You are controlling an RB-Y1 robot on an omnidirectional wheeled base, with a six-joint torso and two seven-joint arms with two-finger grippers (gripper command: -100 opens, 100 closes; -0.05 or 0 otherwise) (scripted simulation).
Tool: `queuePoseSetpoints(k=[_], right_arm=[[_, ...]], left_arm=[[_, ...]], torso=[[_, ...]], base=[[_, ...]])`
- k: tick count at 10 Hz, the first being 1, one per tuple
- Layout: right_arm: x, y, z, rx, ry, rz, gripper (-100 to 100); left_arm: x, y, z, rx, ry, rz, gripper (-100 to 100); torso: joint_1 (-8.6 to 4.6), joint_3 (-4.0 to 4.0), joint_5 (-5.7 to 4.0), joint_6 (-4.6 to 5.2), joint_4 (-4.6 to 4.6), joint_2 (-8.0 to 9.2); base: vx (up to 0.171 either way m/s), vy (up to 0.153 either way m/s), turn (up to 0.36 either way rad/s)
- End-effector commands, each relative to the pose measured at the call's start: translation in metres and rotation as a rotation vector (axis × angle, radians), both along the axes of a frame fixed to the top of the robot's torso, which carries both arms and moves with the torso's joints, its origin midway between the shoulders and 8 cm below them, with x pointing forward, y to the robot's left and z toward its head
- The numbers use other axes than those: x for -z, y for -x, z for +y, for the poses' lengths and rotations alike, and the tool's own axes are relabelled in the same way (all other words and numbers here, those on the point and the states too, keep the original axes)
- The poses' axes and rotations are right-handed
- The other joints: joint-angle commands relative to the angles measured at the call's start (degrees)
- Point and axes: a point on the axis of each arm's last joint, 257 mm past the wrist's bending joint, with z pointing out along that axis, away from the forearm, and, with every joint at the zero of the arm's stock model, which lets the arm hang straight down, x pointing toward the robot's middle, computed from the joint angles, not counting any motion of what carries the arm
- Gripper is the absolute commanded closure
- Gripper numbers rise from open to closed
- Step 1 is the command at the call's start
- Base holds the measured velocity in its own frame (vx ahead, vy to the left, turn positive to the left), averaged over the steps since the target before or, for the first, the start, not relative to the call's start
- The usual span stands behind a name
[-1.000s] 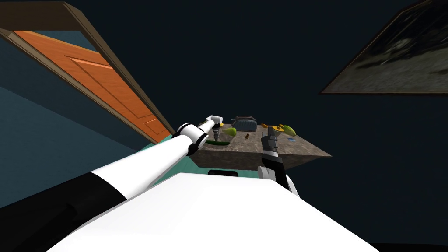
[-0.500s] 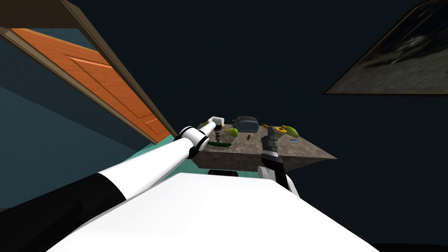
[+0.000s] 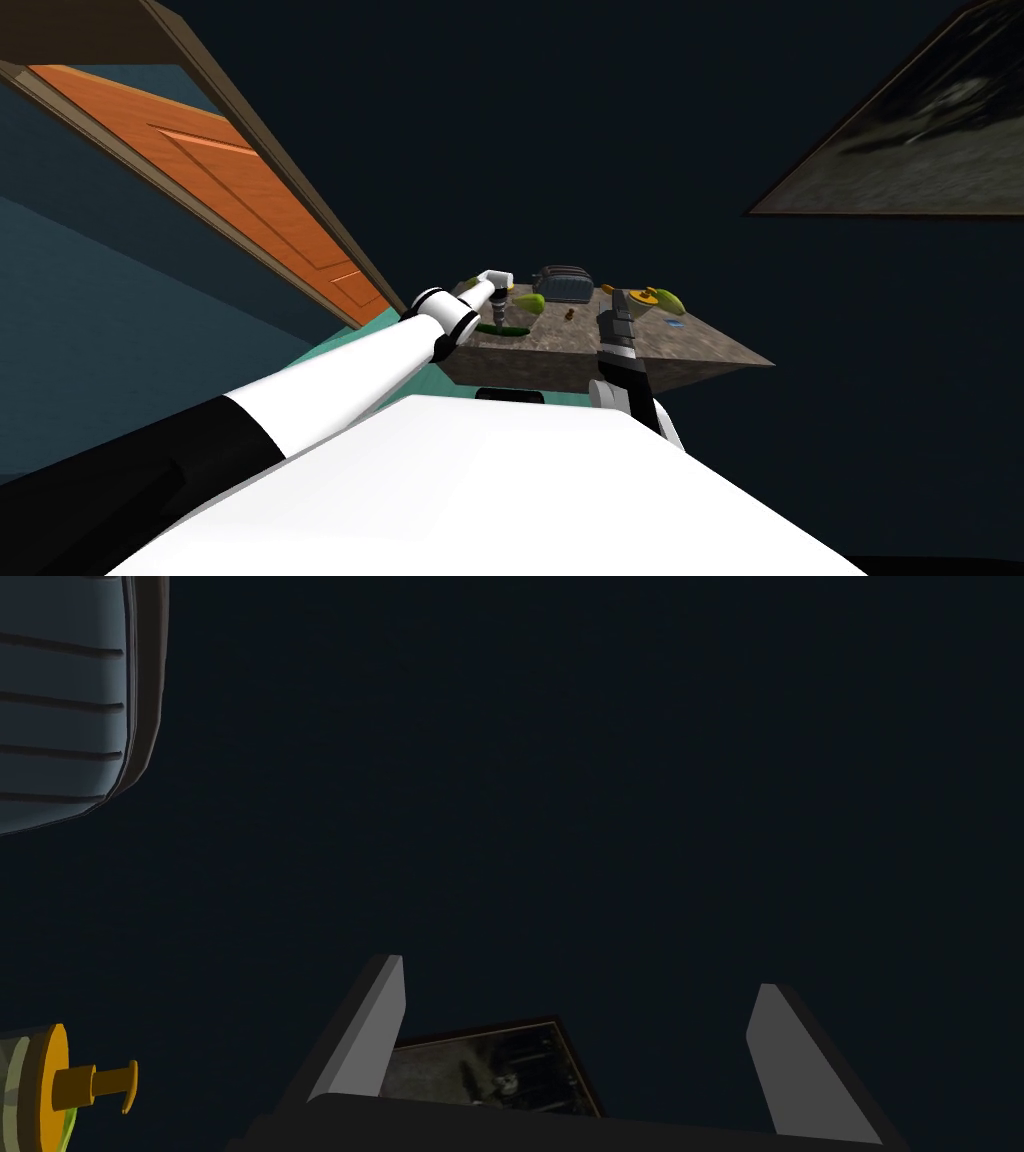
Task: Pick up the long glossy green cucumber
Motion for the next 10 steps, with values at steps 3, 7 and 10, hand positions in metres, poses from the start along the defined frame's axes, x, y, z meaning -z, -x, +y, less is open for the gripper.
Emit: queuePoseSetpoints(k=[3, 7, 10], right_arm=[[0.000, 0.000, 0.000, 0.000, 0.000, 0.000, 0], [0.000, 0.000, 0.000, 0.000, 0.000, 0.000, 0], [0.000, 0.000, 0.000, 0.000, 0.000, 0.000, 0]], left_arm=[[0.009, 0.015, -0.008, 0.003, 0.002, 0.042, -100], [0.014, 0.024, -0.013, 0.007, 0.005, 0.065, -100], [0.019, 0.019, 0.007, 0.013, 0.008, 0.063, -100]], torso=[[-0.05, 0.03, -0.02, 0.01, 0.01, 0.05], [-0.04, -0.01, -0.01, 0.00, 0.00, -0.03], [-0.06, 0.03, -0.02, 0.01, 0.02, 0.06]], base=[[0.012, 0.005, 0.011], [0.025, 0.005, 0.019], [0.001, -0.025, 0.009]])
